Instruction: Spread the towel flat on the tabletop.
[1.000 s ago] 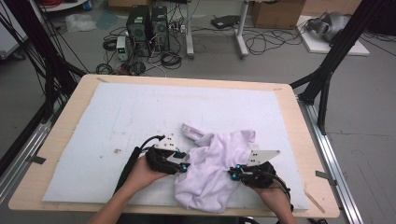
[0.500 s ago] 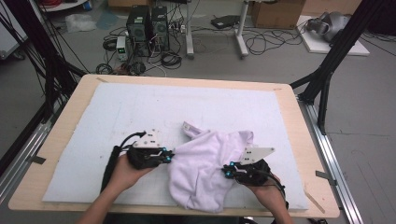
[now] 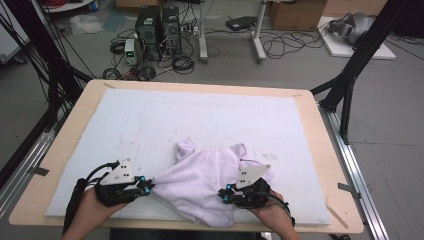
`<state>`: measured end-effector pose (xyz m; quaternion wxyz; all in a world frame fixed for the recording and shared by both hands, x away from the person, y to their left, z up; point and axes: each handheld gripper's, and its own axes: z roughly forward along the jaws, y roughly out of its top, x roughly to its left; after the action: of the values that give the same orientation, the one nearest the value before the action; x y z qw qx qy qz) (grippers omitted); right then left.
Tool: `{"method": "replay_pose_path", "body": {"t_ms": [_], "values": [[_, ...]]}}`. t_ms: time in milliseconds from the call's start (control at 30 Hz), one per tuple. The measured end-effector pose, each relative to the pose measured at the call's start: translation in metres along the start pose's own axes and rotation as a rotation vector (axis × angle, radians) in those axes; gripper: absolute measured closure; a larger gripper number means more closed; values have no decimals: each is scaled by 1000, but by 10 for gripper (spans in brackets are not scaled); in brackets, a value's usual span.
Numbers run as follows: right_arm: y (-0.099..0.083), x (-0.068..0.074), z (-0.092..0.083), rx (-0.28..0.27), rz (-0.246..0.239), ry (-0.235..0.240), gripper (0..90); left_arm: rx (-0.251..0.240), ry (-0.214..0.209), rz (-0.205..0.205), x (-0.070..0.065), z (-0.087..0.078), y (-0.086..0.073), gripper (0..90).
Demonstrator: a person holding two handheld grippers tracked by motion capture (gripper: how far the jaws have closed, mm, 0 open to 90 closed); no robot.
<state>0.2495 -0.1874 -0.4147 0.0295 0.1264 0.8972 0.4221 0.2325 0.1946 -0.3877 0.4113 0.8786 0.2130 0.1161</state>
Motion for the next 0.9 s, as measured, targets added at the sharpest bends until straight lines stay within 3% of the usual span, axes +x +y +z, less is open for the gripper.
{"method": "replay_pose_path", "body": {"t_ms": [67,167,300,400,533,633,767,900], "values": [[-2,-1,-2,1,16,10,768,-23,18,-21,4,-1,0,638],[4,-6,-15,-47,31,5,699,-68,12,-38,11,-6,7,528],[17,-23,-30,-85,35,-53,616,-99,13,-22,22,-4,23,520],[20,-37,-28,-88,53,-88,572,-89,0,-11,30,12,32,520],[16,-51,-11,-16,70,-121,547,-47,-43,-35,36,44,36,483],[9,-57,1,30,80,-125,575,-10,-80,-35,38,62,34,543],[-2,-59,9,61,93,-123,726,45,-131,-30,38,77,27,778],[-8,-57,7,49,103,-104,845,52,-111,-37,36,74,20,851]]}}
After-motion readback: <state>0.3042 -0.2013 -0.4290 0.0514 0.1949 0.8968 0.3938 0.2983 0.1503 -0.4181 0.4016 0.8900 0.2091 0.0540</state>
